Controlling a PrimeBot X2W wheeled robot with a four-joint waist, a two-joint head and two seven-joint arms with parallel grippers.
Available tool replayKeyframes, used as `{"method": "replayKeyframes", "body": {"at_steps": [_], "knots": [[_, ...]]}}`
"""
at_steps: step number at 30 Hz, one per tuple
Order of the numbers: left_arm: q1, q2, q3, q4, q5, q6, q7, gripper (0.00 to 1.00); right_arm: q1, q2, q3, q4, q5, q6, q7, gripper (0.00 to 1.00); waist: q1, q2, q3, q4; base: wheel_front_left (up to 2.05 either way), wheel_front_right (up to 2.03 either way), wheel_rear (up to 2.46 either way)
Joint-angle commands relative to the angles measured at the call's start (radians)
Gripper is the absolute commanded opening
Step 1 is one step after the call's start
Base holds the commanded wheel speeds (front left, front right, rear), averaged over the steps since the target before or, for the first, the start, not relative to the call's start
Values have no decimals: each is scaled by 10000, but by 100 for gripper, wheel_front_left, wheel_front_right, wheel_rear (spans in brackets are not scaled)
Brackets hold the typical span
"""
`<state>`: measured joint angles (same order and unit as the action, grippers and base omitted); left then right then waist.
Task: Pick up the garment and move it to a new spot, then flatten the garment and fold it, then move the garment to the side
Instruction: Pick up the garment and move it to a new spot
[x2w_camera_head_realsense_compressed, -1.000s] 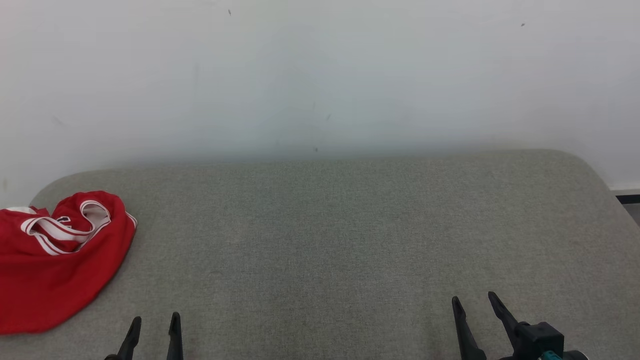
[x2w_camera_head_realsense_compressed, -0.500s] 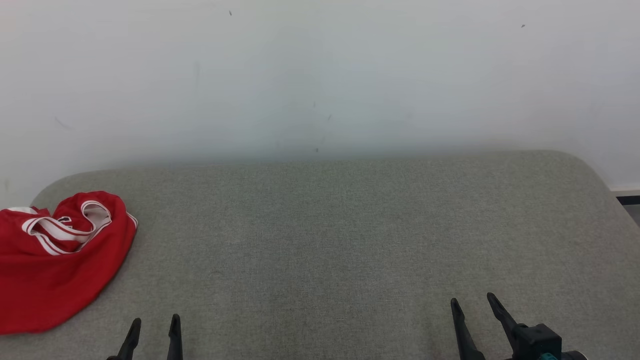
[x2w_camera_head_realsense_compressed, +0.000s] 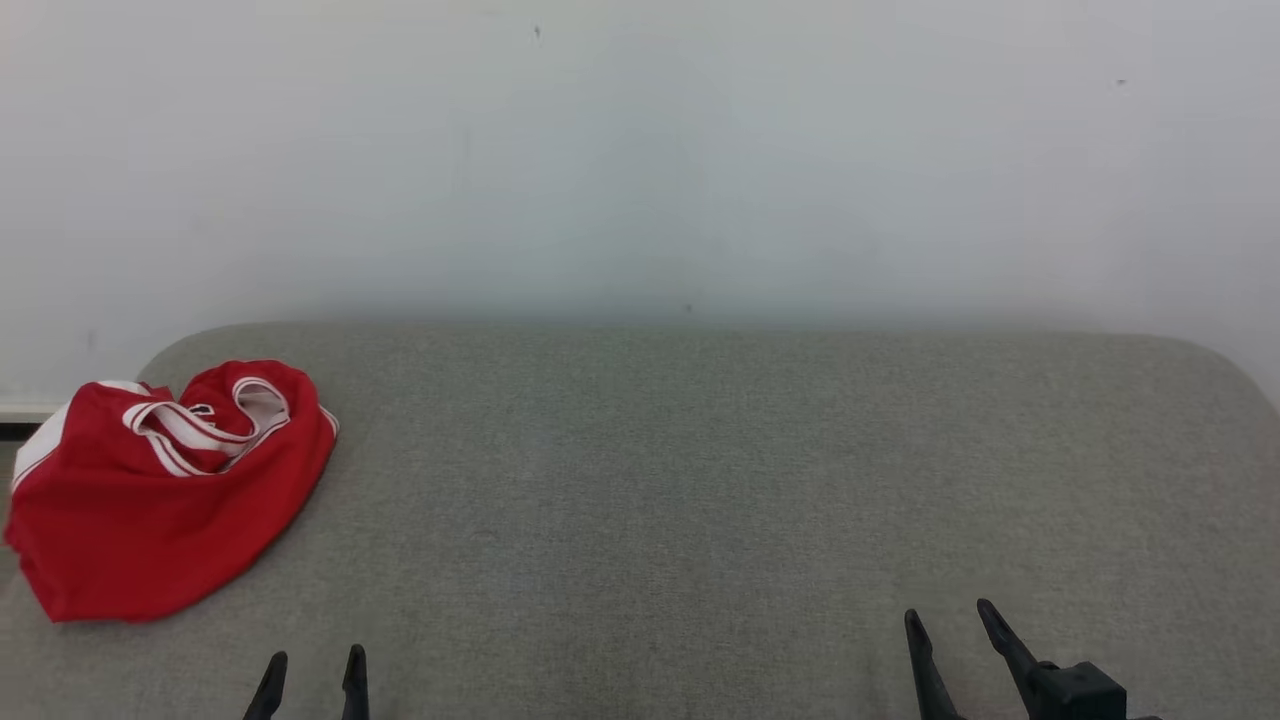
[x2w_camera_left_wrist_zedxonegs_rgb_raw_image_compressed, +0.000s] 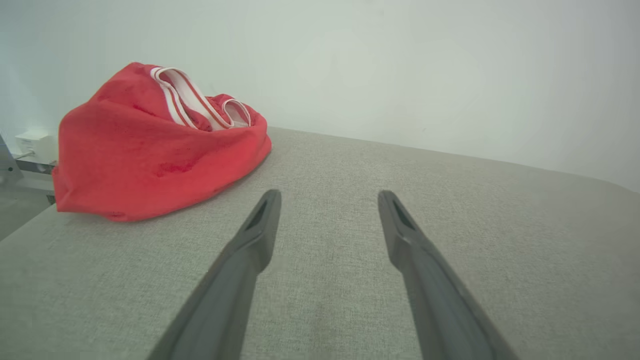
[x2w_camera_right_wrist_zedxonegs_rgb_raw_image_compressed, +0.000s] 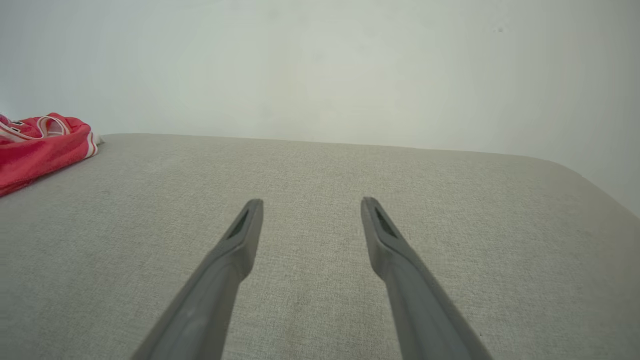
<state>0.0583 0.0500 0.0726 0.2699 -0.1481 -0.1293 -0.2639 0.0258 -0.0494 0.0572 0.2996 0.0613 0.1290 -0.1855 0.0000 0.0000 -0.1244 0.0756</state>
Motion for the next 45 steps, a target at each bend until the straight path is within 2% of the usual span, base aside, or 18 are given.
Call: {"method": "replayKeyframes", "body": {"at_steps": [1, 11, 22, 30, 45], "knots": [[161, 17, 25, -45, 130, 9, -9, 100, 126, -19, 27, 8, 23, 33, -52, 100, 0, 0, -92, 423, 0, 0, 0], [516, 159, 283, -201, 173, 16, -10, 100, 204, -20, 202, 177, 367, 33, -200, 100, 0, 0, -231, 1960, 0, 0, 0], [565, 365, 475, -269, 181, 17, -10, 100, 90, -17, 420, 339, 601, 31, -362, 100, 0, 0, -217, 3277, 0, 0, 0], [633, 331, 779, -481, 120, 38, -10, 100, -397, -20, 685, 588, 597, 31, -438, 100, 0, 0, 55, 3583, 0, 0, 0], [349, 260, 741, -452, 250, 158, -2, 100, -439, -20, 647, 834, 603, 31, -534, 100, 0, 0, 107, 3624, 0, 0, 0]]}}
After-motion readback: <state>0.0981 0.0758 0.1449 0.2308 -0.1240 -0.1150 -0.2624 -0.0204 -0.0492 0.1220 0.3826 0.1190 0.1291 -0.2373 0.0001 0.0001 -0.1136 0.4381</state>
